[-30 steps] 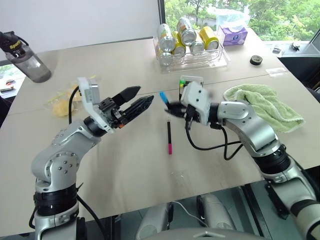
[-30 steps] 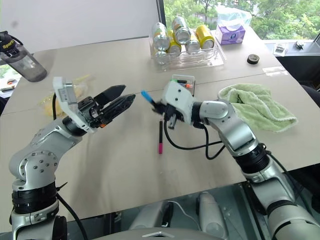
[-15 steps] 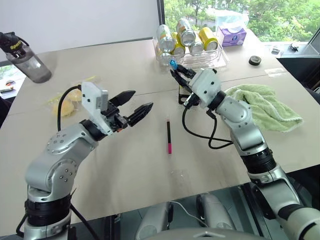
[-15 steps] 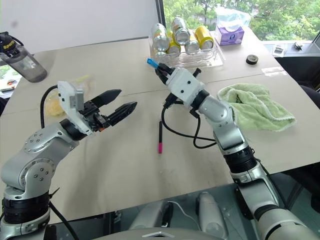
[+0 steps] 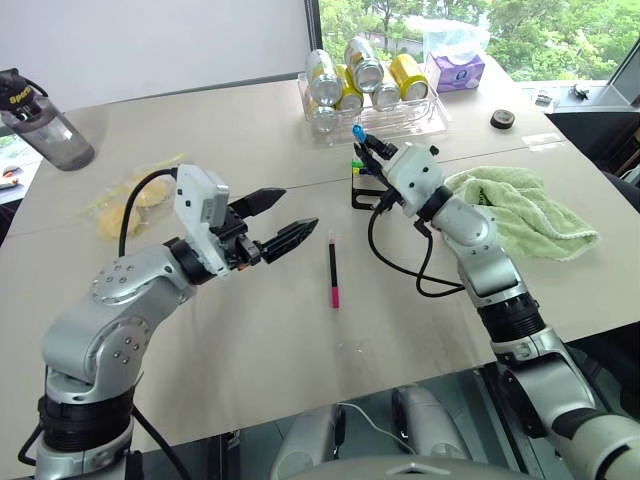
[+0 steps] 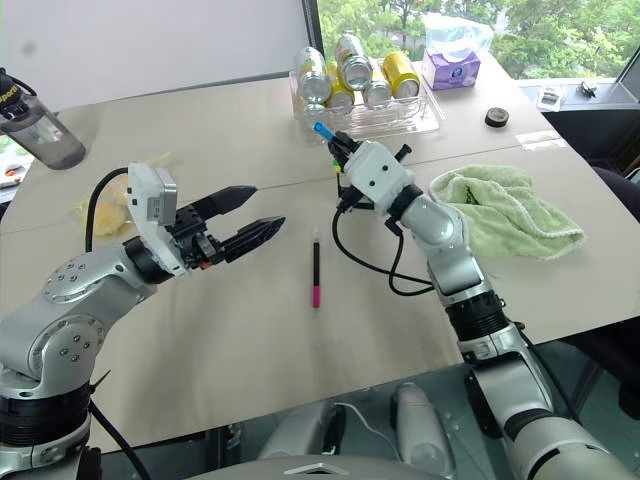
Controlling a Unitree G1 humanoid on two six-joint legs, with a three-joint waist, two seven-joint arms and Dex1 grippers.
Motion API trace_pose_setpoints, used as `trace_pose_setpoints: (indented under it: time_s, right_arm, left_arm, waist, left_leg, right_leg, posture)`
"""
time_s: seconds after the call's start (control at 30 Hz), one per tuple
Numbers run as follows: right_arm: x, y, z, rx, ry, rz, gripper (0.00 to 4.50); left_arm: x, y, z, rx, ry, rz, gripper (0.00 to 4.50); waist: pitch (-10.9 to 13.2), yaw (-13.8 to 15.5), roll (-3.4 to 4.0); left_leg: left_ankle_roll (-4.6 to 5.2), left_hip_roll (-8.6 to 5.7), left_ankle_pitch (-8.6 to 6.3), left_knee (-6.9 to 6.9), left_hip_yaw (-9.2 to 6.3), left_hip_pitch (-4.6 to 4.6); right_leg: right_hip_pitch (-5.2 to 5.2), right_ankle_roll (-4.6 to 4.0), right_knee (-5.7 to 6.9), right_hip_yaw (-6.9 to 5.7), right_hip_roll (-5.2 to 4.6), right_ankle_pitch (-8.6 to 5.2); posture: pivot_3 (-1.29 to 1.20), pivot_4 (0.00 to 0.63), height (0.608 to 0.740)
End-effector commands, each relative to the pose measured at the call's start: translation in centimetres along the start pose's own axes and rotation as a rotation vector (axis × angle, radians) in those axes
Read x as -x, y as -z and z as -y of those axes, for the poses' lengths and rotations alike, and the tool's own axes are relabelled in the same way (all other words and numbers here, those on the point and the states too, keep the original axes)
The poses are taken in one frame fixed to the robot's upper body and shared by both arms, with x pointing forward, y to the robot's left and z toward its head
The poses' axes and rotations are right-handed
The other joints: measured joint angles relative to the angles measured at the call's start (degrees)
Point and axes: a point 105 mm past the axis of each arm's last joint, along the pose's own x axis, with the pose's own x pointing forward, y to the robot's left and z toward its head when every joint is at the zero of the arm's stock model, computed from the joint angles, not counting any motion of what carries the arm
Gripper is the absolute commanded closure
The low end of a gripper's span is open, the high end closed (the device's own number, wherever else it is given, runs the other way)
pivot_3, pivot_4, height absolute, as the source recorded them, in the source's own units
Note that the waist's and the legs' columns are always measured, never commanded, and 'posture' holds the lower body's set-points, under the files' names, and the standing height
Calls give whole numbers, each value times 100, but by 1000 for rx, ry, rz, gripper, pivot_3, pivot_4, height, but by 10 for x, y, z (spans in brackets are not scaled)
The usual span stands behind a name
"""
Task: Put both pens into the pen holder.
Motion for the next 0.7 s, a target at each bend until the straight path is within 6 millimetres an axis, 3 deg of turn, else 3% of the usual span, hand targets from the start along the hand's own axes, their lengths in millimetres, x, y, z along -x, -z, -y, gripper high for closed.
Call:
trace_pose_setpoints:
  time_s: [0.03, 0.23, 0.37, 0.43, 0.5, 0.57, 0.7]
  right_arm:
    - [-5, -8, 13, 17, 57, 45, 4426]
    - [-8, 1, 15, 18, 55, 28, 4426]
    - [-9, 5, 14, 7, 52, 19, 2624]
    - [-9, 6, 14, 6, 52, 16, 1367]
    - [-9, 8, 14, 8, 53, 12, 855]
    - [-8, 8, 16, 16, 59, 13, 9]
    - [-7, 6, 21, 27, 75, 26, 9]
  left_arm:
    - [-2, -13, 10, -42, 45, 27, 457]
    - [-2, -12, 10, -43, 52, 11, 457]
    - [-2, -12, 10, -40, 55, 9, 429]
    - [-2, -11, 10, -40, 55, 7, 429]
    - [-1, -8, 11, -46, 61, -7, 429]
    - [0, -6, 12, -47, 67, -15, 429]
    - [1, -3, 12, -42, 66, -24, 429]
  waist:
    - [0, 0, 0]
    - [0, -9, 0]
    - [0, -11, 0]
    - [0, -9, 0]
    - [0, -11, 0]
    - [0, -15, 0]
    - [0, -10, 0]
  left_leg:
    - [0, 0, 0, 0, 0, 0]
    - [0, 0, 0, 0, 0, 0]
    - [0, 0, 0, 0, 1, 1]
    - [0, 0, 0, 0, 1, 0]
    - [0, 0, 0, 0, 1, 0]
    - [0, 0, 0, 0, 1, 1]
    - [0, 0, 0, 1, 2, 1]
  right_leg:
    - [0, 0, 0, 0, 0, 0]
    - [0, 0, 1, 0, 0, 0]
    - [0, 0, 2, 1, 0, 0]
    - [0, 0, 2, 1, 0, 0]
    - [0, 0, 2, 1, 0, 0]
    - [0, 0, 3, 1, 0, 0]
    - [0, 0, 5, 2, 0, 0]
  posture:
    - [0, 150, 739]
    - [0, 150, 739]
    - [0, 150, 739]
    - [0, 150, 739]
    - [0, 150, 739]
    - [0, 150, 739]
    - [0, 150, 739]
